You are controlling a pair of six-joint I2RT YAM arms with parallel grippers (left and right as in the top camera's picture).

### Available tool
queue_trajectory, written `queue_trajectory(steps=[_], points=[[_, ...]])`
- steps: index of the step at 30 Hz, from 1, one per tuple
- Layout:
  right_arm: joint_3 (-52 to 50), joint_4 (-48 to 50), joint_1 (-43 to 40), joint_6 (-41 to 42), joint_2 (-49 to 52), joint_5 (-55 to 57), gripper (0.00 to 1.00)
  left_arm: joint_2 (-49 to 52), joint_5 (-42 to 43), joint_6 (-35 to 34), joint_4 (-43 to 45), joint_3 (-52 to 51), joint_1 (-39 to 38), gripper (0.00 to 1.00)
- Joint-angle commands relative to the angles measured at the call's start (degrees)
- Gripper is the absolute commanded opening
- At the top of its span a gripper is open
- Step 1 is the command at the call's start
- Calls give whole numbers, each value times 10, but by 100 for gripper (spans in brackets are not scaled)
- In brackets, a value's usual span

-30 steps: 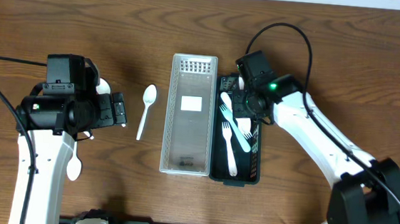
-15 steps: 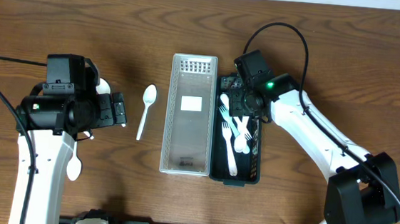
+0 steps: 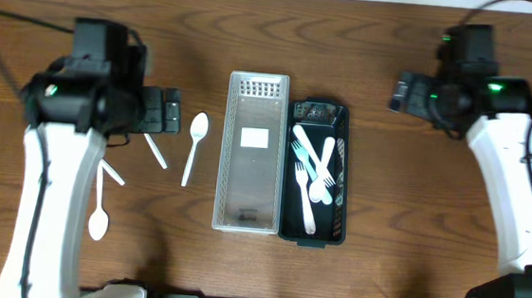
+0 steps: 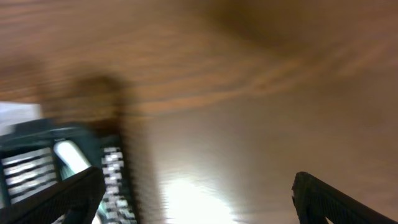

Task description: Pack container

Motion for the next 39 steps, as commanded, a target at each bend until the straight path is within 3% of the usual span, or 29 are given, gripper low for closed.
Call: queue_trajectory(steps=[1, 13, 21, 39], points=[[-14, -21, -47, -63, 8, 0, 99, 80, -5, 39, -2, 0, -3, 98], [-95, 15, -76, -69, 9, -9, 99, 261, -5, 51, 70, -2, -9, 98], [-98, 18, -76, -69, 9, -8, 99, 344, -4, 50, 91, -2, -23, 98], [-98, 24, -76, -70, 9, -8, 99, 379, 9, 45, 138, -66, -30, 98]])
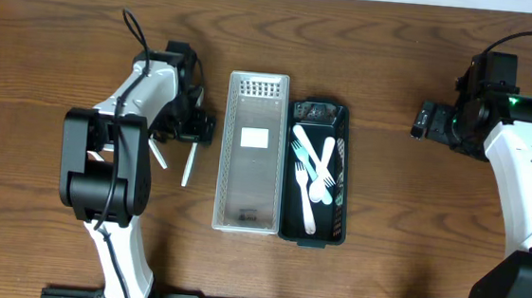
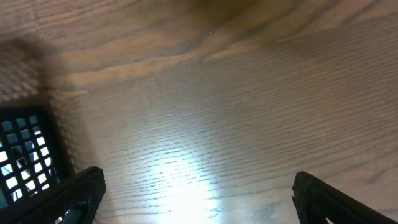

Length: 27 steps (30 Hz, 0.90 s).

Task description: Pack container

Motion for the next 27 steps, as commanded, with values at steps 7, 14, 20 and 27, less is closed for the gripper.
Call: queue_trajectory(steps=[7, 14, 20, 27], points=[[-3, 1, -2, -8, 4, -2, 99, 4, 11, 5, 12, -49, -1, 98], [-3, 0, -2, -8, 4, -3, 99, 3, 11, 5, 12, -48, -1, 79], [-3, 0, -2, -8, 4, -3, 99, 3, 10, 5, 15, -48, -1, 47], [-3, 0, -2, -8, 4, -3, 99, 3, 10, 5, 19, -45, -1, 20]])
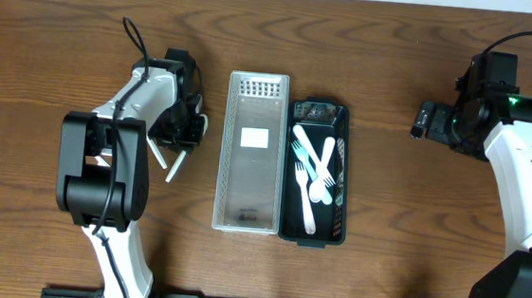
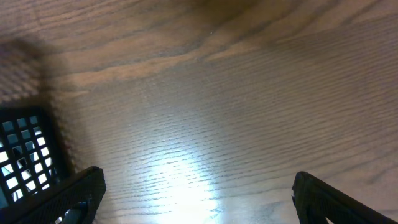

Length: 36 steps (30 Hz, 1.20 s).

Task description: Pack container

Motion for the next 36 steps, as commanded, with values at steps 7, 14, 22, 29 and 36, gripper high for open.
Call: queue_trajectory(steps=[7, 14, 22, 29, 36], points=[[-3, -2, -2, -8, 4, -3, 99, 19, 12, 5, 8, -12, 0, 9], [-3, -1, -2, -8, 4, -3, 99, 14, 12, 5, -15, 9, 0, 6], [-3, -1, -2, -8, 4, -3, 99, -68, 12, -13, -118, 125, -11, 6], [-3, 5, -2, -8, 4, -3, 99, -199, 12, -63, -157, 170, -102, 6], [-3, 9, -2, -8, 4, -3, 99, -215, 12, -111, -125, 157, -219, 6]])
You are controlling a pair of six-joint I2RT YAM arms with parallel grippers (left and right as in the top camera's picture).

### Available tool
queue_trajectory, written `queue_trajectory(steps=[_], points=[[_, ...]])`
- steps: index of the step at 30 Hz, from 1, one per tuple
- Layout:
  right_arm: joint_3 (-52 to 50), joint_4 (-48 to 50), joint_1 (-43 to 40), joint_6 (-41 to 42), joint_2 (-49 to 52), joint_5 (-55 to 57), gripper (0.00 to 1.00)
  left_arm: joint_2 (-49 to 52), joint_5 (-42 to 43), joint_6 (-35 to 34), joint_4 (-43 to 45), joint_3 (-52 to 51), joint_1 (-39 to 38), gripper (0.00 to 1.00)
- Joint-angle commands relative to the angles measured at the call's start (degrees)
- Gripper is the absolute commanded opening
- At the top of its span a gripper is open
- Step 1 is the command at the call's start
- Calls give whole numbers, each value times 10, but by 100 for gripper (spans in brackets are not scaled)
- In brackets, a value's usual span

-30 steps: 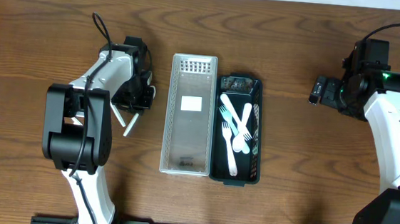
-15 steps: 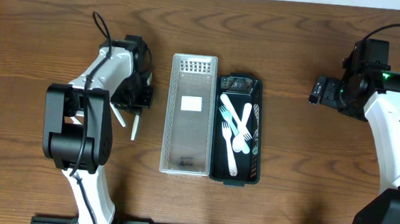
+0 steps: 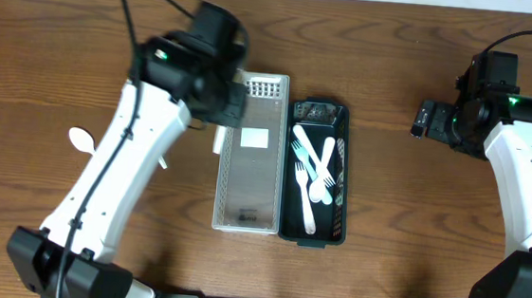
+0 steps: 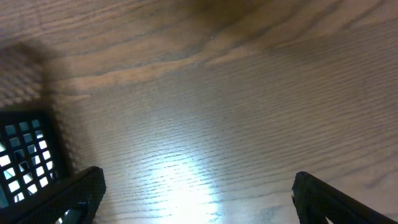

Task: Pack container
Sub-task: 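Lift the held spoon toward the clear basket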

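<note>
A clear grey basket (image 3: 249, 181) and a black basket (image 3: 339, 188) stand side by side at the table's middle; the black one holds several white forks and spoons (image 3: 312, 172). My left gripper (image 3: 223, 117) hangs over the grey basket's upper left corner, shut on a white spoon (image 3: 217, 143) whose handle pokes out below it. My right gripper (image 3: 423, 119) stands open over bare wood, right of the black basket. In the right wrist view, the right gripper (image 4: 199, 196) has nothing between its fingers, and the black basket's corner (image 4: 25, 149) shows at the left.
Another white spoon (image 3: 81, 139) lies on the table at the far left. A short white utensil end (image 3: 160, 163) peeks out beside my left arm. The left arm stretches across the table's left half.
My left gripper has moved from the table left of the grey basket to above that basket's upper left corner, with the white spoon in it. The right arm has not moved.
At first my left gripper was open left of the spoon lying beside the grey basket, and the right gripper was close to the black basket. Then the left gripper was down at the spoon's bowl and the right one farther right. Now the spoon hangs at the grey basket's corner.
</note>
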Motion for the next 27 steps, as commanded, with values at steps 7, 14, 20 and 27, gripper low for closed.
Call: queue_trajectory(steps=[7, 14, 20, 27], points=[[-3, -1, -2, -8, 4, -2, 99, 75, -3, -35, 72, -68, -64, 6], [-3, -1, -2, -8, 4, -2, 99, 121, -5, -34, 78, -72, -52, 27], [-3, -1, -2, -8, 4, -2, 99, 116, -5, -28, 77, -69, -45, 56], [-3, -1, -2, -10, 4, -2, 99, 35, -109, -34, 47, -36, -5, 72]])
